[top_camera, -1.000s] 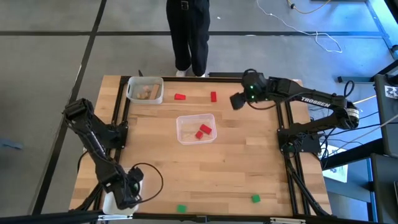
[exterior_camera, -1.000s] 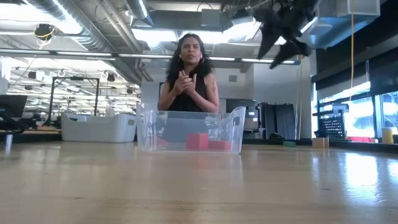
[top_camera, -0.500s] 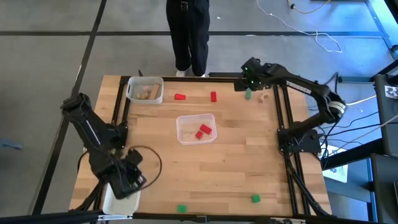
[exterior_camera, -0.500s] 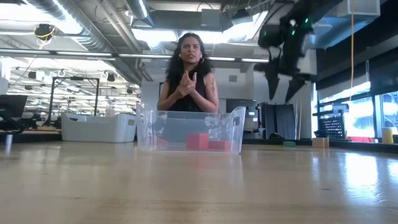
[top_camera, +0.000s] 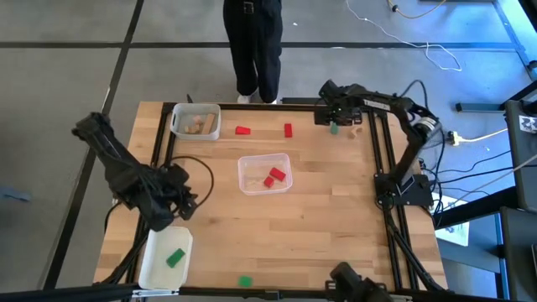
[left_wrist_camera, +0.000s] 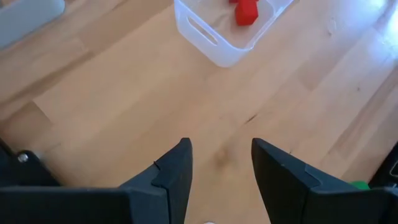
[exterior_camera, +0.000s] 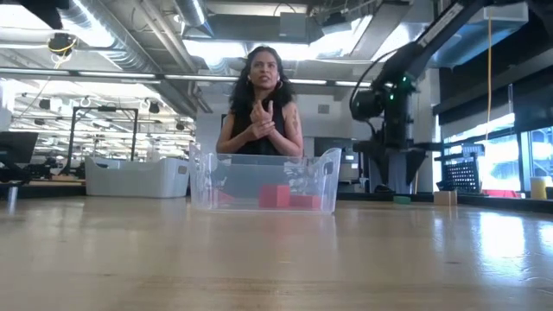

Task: Sort & place blocks by color
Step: Put the green block into the white bin

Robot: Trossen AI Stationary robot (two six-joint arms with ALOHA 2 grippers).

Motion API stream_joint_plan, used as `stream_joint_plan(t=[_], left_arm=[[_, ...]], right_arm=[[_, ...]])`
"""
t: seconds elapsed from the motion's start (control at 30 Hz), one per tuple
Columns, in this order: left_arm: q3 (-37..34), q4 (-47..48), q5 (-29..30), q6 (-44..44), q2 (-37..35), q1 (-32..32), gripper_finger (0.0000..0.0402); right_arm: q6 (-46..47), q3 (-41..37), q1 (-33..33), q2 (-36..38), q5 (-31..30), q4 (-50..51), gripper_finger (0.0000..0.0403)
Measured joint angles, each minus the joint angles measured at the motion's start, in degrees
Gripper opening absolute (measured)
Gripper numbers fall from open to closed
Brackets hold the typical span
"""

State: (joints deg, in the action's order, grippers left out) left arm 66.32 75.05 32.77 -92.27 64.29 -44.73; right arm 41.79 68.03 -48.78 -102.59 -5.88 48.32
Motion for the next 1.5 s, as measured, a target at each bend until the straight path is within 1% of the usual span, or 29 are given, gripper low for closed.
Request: stream_joint_plan(t=[0.17, 0.3, 0.47, 0.57, 0.63, 0.7, 0.83, 0.9, 0.93, 1.1, 1.27, 1.37, 1.5], left_arm=[[0.0, 0.0, -0.1, 4.0, -0.6, 2.6, 0.0156], [0.0, -0.1, -0.3, 5.5, -0.6, 3.6, 0.0156], [0.0, -0.3, -0.4, 5.9, -0.6, 4.0, 0.0156], [0.0, -0.3, -0.4, 5.9, -0.6, 4.0, 0.0156], [0.0, -0.3, -0.4, 5.9, -0.6, 4.0, 0.0156], [0.0, -0.3, -0.4, 5.9, -0.6, 4.0, 0.0156], [0.0, -0.3, -0.4, 5.9, -0.6, 4.0, 0.0156], [0.0, -0.3, -0.4, 5.9, -0.6, 4.0, 0.0156], [0.0, -0.3, -0.4, 5.9, -0.6, 4.0, 0.0156], [0.0, -0.3, -0.4, 5.9, -0.6, 4.0, 0.0156], [0.0, -0.3, -0.2, 5.9, -0.6, 4.0, 0.0156], [0.0, -0.3, 1.9, 5.8, -0.6, 4.0, 0.0156], [0.0, -0.7, 6.3, 5.5, -0.6, 4.0, 0.0156]], right_arm=[[0.2, 0.0, -1.1, -4.4, 0.6, -1.3, 0.0237], [0.2, 0.1, -1.9, -7.1, 1.4, -1.5, 0.0237], [-2.8, 0.3, -2.7, -8.9, 4.7, -1.8, 0.0237], [-3.0, 0.2, -2.8, -9.0, 4.7, -2.1, 0.0234], [-3.1, 0.2, -2.8, -9.0, 4.7, -2.2, 0.0222], [-3.2, 0.2, -2.7, -9.0, 4.7, -2.4, 0.0202], [-4.8, 0.2, -2.7, -9.0, 4.9, -3.0, 0.0143], [-6.5, 0.2, -2.7, -9.0, 4.9, -3.2, 0.0110], [-7.8, 0.2, -2.7, -9.0, 4.9, -3.2, 0.0100], [-16.6, 0.3, -2.7, -9.0, 5.0, -3.3, 0.0099], [-26.2, 2.8, -1.4, -9.4, 4.6, -1.5, 0.0099], [-29.7, 5.5, -0.2, -10.0, 4.5, 0.1, 0.0099], [-33.5, 9.4, 2.9, -9.7, 4.2, 2.9, 0.0099]])
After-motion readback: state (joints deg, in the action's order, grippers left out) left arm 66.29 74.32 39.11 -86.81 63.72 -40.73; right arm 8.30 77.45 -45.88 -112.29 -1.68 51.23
